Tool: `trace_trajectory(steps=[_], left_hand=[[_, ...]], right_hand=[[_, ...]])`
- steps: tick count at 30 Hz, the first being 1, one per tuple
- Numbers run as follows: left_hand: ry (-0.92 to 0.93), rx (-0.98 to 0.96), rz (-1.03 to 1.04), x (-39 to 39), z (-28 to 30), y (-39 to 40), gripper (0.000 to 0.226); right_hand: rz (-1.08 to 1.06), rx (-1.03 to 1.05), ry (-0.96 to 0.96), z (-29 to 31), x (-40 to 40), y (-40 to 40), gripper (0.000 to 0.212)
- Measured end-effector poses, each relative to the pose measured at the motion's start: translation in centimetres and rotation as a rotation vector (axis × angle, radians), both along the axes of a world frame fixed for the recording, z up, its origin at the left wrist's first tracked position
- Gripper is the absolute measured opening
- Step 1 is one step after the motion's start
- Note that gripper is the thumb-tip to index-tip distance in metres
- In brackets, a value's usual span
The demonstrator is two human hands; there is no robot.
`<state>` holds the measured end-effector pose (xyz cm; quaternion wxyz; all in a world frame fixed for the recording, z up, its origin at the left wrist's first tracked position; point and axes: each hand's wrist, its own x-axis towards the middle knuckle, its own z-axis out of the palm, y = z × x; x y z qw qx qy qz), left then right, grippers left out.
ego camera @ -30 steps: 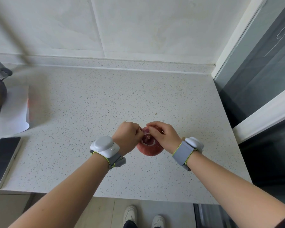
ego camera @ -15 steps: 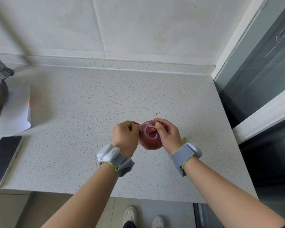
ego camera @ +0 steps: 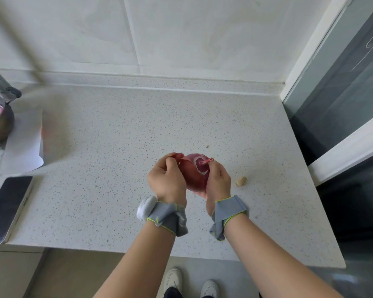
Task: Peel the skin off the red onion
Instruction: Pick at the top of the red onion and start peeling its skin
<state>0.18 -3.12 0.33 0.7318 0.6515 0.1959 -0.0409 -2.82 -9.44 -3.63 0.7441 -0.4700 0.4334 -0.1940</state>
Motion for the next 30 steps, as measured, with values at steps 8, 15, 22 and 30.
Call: trace_trajectory(steps=[8,15,22,30], left_hand=[[0.29,-0.462,0.011,1.2,0.6,0.5,0.025],[0.27,-0.607,-0.154,3.4,1.4,0.5,0.02],[0.183,-0.529,-0.328,4.3,3.5,0.4,0.018],[0.065,-0.297,-0.563,4.1,4.4,0.3,0.023]], right_hand=[[-0.061,0.07,-0.007,0.4,0.2,-0.2,0.02],[0.152,0.397,-0.152,1.4,-0.1,-2.6,0.072],[0.366,0.307,-0.213,2.4,0.0,-4.1,0.039],[0.443,0.139,-0.053,3.6,0.3,-5.0,0.04]])
